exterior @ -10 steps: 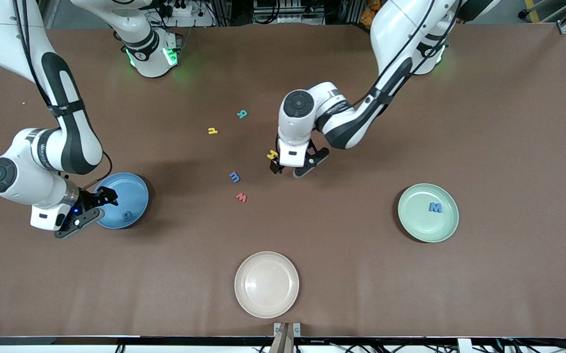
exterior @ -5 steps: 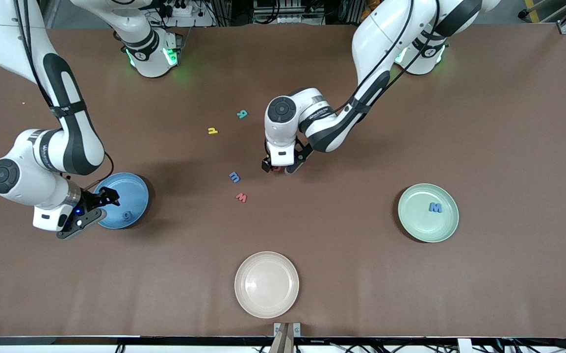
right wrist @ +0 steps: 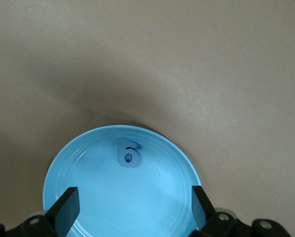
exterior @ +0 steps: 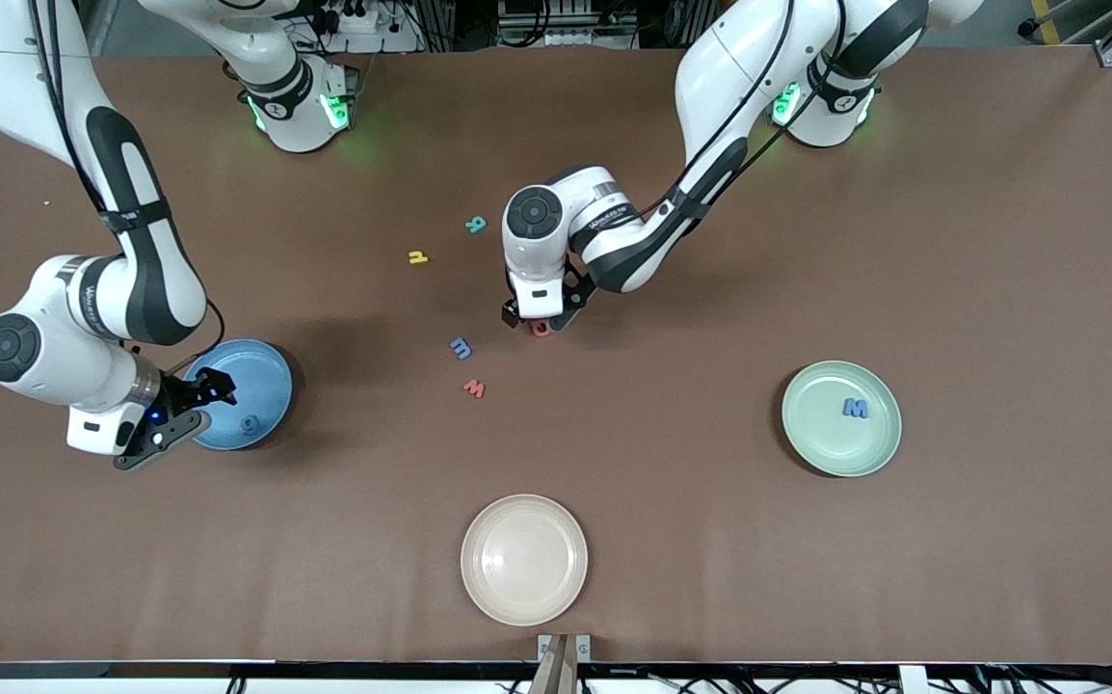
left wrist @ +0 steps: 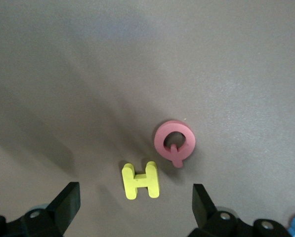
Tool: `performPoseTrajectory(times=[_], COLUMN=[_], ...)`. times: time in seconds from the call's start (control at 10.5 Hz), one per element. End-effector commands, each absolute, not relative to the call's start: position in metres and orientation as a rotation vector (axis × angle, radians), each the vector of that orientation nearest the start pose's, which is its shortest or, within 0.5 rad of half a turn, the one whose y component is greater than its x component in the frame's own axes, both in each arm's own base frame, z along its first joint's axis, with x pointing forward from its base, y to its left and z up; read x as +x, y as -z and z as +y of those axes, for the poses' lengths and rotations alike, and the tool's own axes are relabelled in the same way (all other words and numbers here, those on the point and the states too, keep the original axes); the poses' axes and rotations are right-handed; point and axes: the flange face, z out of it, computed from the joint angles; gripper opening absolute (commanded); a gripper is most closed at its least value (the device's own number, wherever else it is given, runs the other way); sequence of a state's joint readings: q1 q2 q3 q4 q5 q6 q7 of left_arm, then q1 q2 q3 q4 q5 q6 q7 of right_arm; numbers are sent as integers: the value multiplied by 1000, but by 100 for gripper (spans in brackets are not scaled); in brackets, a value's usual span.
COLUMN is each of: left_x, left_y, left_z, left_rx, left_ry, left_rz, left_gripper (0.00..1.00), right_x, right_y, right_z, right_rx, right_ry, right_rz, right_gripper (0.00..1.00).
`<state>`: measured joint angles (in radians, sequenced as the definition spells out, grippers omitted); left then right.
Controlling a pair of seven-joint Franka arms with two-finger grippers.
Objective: Sort upper and lower case letters into plates
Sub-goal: 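Move the left gripper to the yellow H and lower onto it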
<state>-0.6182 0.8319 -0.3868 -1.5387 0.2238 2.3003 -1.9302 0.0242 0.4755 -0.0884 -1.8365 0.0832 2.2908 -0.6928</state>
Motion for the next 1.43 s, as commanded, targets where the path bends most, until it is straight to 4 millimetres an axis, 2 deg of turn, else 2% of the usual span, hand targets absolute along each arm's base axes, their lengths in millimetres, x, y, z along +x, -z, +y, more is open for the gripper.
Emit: performPoseTrajectory(times=[0.0, 0.19, 0.29, 0.38, 1.05, 1.24, 1.34], left_x=[416, 418, 418, 420, 423, 422, 422], left_y=[-176, -175, -175, -177, -174, -174, -174], left_z=[-572, -571, -571, -572, -578, -579, -579], left_rx=[-2803, -2801, -2804, -2808, -2817, -2819, -2820], left_ry=[-203, -201, -200, -200, -206, -202, -201], left_rz=[-1382, -1382, -1379, -1384, -1395, -1387, -1386], left_gripper=[100, 97, 90, 89, 86, 76, 74], right_x=[647, 647, 647, 647, 647, 647, 647], right_y=[-270, -270, -270, -269, -267, -267, -267], right_z=[-36, -37, -37, -37, -38, -38, -38], right_rx=[-2970, -2969, -2970, -2969, -2969, -2969, -2969], right_ry=[-11, -10, -10, -13, -15, -15, -15], right_rz=[-906, -904, -905, -905, -905, -905, -905], right_gripper=[100, 100, 100, 100, 100, 100, 100])
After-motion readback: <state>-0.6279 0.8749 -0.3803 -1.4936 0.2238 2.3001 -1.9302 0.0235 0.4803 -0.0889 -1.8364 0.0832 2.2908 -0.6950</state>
